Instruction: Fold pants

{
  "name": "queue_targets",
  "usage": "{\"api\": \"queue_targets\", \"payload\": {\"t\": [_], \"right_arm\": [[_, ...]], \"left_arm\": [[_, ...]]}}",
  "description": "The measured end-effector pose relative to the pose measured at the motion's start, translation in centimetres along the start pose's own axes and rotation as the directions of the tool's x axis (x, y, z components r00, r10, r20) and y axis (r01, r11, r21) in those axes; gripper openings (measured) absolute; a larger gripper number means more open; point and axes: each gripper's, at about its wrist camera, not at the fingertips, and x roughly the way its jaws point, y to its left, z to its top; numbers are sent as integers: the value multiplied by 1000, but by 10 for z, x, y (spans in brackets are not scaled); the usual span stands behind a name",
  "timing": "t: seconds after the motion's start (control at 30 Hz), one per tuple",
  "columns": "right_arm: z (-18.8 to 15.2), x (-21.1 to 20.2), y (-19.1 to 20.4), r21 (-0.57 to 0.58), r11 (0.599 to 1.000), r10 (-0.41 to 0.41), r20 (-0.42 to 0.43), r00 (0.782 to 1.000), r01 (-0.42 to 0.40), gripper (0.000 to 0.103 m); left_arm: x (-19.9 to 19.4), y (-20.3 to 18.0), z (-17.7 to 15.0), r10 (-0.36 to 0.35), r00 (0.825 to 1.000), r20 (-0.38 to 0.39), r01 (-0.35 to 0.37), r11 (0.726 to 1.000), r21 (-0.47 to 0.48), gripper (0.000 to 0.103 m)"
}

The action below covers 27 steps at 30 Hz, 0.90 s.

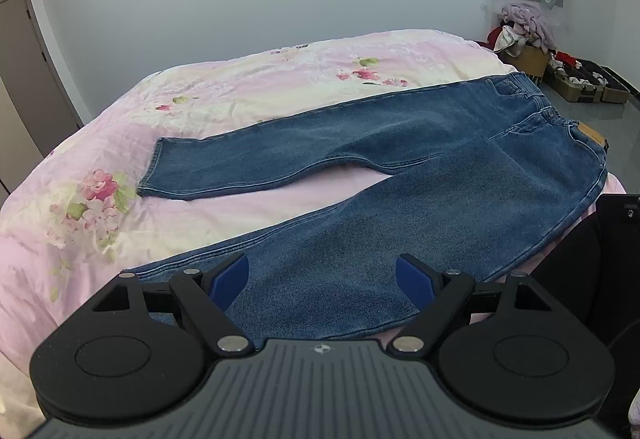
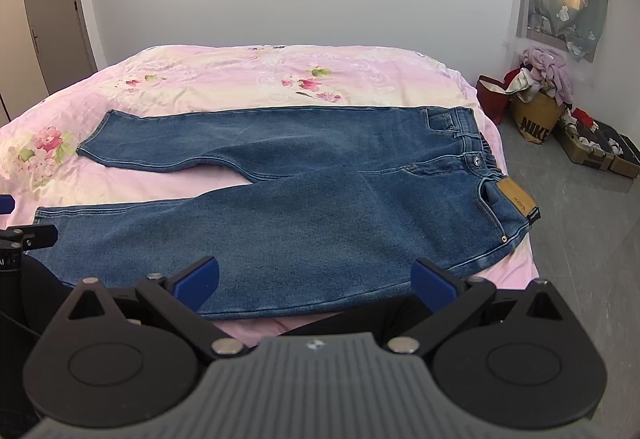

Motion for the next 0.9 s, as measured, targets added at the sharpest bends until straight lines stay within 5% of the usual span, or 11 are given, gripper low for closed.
{"api": "queue_targets", "payload": {"t": [0.23,0.53,0.8,0.9], "right_arm": [[-2,4,-2,8,1000,3,-12,1000,-3,98],[-3,21,-8,-20,1000,-18,-56,998,17,98],[-3,43,-17,-72,997,-24,-97,995,17,98],[-2,53,-20,-140,989,40,-105,994,-55,98]], "left_arm": [[1,-2,0,-1,1000,-5,1,1000,14,98],[17,-7,-3,-14,999,-40,20,987,161,98],[35,-17,-10,-13,997,-77,38,940,340,97],[46,-18,-11,-44,994,-103,83,911,405,92]]}}
